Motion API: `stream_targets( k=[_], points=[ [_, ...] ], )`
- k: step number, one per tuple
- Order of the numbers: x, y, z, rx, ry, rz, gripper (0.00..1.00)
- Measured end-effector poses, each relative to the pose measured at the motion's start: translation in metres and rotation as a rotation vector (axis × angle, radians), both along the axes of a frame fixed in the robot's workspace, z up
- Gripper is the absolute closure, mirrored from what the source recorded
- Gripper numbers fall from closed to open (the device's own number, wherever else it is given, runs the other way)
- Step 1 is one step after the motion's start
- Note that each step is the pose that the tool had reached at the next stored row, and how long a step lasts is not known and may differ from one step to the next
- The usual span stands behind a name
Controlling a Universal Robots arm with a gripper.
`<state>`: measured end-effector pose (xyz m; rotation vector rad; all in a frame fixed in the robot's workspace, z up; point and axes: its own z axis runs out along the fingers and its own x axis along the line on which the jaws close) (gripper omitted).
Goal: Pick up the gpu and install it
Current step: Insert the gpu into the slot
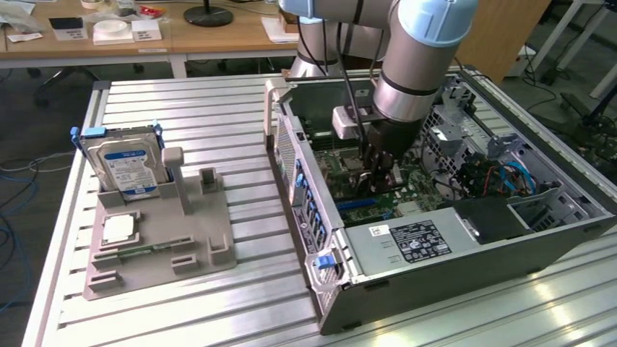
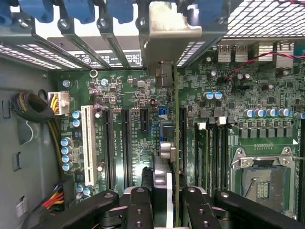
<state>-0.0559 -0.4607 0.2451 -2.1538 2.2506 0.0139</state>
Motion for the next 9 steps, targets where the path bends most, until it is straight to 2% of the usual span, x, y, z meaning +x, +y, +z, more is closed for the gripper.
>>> stream_targets(
  k=[4,9],
  points=[
    [-0.0022,-0.0011,-0.0028,0.0047,0.0001,0.0,0.72],
    [-0.0042,-0.0011,-0.0057,0.0135,0.0,0.0,0.72]
  ],
)
